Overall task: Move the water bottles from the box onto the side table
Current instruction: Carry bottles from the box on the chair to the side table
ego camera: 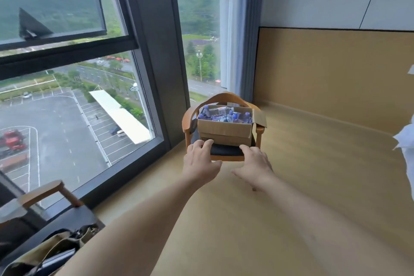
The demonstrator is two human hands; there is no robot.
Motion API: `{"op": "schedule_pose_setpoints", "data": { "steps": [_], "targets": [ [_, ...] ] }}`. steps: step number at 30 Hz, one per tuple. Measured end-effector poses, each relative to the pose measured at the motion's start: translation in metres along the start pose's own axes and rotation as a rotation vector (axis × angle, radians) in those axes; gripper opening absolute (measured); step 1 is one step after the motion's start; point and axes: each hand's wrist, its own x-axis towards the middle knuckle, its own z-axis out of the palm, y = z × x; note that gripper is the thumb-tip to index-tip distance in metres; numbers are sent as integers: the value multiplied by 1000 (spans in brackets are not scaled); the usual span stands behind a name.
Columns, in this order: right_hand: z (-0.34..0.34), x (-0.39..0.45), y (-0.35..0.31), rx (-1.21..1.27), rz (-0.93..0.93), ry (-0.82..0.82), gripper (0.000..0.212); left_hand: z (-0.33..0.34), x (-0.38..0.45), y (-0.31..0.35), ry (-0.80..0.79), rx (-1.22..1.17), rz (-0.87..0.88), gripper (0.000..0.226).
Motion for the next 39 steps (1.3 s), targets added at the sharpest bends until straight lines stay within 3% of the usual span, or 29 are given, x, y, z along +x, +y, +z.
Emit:
{"op": "schedule_pose_setpoints", "data": {
  "steps": [7,17,27,39],
  "targets": [
    [-12,153,-6,-17,-13,7,80,14,151,-1,4,-39,-62,74],
    [28,343,-4,-12,40,-34,81,77,344,-46,-50,-72,-54,67],
    [39,529,18,-13,252,-76,74,126,531,-74,-253,-80,-30,70],
    [86,692,110,37,384,-249,74,251,656,-77,-521,84,-27,83]
  ]
}}
